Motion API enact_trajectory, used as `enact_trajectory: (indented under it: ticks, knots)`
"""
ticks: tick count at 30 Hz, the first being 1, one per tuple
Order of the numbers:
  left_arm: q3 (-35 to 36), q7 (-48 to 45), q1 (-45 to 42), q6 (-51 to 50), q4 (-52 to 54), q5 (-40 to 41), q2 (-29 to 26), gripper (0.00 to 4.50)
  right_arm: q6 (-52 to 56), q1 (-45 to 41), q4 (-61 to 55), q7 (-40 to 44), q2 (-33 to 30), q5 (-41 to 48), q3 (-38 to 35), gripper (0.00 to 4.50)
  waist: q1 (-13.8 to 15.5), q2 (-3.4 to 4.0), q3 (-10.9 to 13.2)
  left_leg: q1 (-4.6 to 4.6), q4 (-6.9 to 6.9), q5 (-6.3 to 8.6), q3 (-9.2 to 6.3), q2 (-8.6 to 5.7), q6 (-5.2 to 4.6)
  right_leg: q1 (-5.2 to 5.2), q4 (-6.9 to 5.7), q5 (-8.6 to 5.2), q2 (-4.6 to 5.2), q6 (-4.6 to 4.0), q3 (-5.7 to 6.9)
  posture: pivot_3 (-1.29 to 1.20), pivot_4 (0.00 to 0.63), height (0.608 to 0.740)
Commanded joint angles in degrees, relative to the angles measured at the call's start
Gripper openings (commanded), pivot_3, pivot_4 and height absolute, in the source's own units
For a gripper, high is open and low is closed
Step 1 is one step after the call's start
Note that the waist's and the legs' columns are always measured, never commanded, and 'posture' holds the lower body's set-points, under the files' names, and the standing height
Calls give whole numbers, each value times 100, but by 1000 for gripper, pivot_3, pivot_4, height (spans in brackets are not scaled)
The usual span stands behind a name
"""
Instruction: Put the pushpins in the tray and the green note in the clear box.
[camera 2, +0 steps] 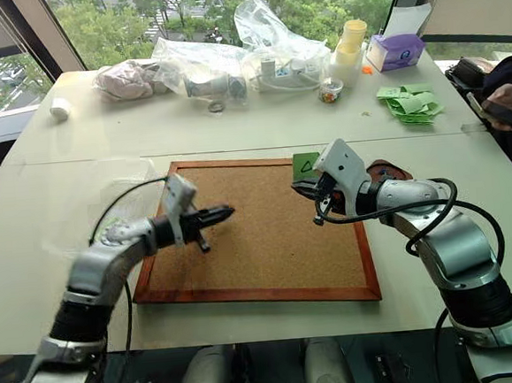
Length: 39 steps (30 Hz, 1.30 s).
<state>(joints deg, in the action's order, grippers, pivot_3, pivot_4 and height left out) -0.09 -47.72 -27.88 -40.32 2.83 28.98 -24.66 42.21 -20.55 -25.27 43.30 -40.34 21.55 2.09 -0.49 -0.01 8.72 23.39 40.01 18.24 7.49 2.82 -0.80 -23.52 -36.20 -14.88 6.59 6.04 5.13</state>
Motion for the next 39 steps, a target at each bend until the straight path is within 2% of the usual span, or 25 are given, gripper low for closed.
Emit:
enact_trajectory:
  ticks: [1, 3, 9, 10, 15, 23, 26, 33, 39]
  knots:
    - [276, -67, -562, -281, -334, 460, 182, 327, -98, -73, -283, 28, -24, 33, 21, 1, 33, 0, 0, 0, 1, 3, 0, -8, -6, 6, 4, 0, 6, 1, 0, 0, 150, 740]
    - [304, -55, -842, -393, -552, 550, 300, 970, -138, -67, -314, 38, -47, 3, 75, 0, 54, -4, 2, 0, 3, 11, 4, -17, -19, 12, 11, 0, 13, 2, -1, 0, 150, 740]
    - [232, 31, -1470, -703, -1164, 719, 906, 4121, -278, -61, -399, 59, -132, -160, 239, 0, 126, -34, 22, 3, 2, 7, 8, -34, -13, 9, 15, -3, 10, 10, 1, 0, 150, 740]
    - [205, 84, -1521, -710, -1258, 676, 996, 4491, -297, -63, -418, 68, -155, -192, 262, 0, 124, -35, 22, 3, 2, 6, 8, -34, -10, 10, 14, -4, 9, 10, 2, 0, 150, 740]
    - [48, 158, -1658, -1079, -1446, 751, 1436, 4491, -312, -71, -608, 101, -249, -259, 332, 0, 110, -36, 23, 0, 1, 3, 7, -32, -5, 10, 12, -5, 7, 15, 2, 0, 150, 740]
    - [-521, 8, -1580, -1092, -1515, 530, 1651, 4491, -285, -101, -715, 105, -276, -300, 365, 0, 110, -38, 24, 0, 1, -2, 7, -31, 3, 10, 11, -5, 2, 16, 2, 0, 150, 740]
    - [-530, 21, -1589, -1020, -1590, 475, 1722, 3616, -276, -80, -738, 86, -289, -315, 371, 0, 112, -38, 24, 0, 1, -2, 7, -31, 3, 9, 12, -5, 2, 16, 2, 0, 150, 740]
    - [-481, -23, -1582, -1011, -1587, 532, 1720, 38, -227, -83, -745, 31, -258, -324, 329, 0, 114, -38, 24, 0, 2, -2, 6, -31, 3, 10, 11, -5, 2, 16, 1, 0, 150, 740]
    - [-358, 133, -1752, -669, -1953, 330, 1684, 38, 0, -180, -859, -111, -218, -132, 67, 0, 116, -38, 24, 0, 2, -2, 6, -31, 3, 10, 12, -5, 2, 16, 1, 0, 150, 740]
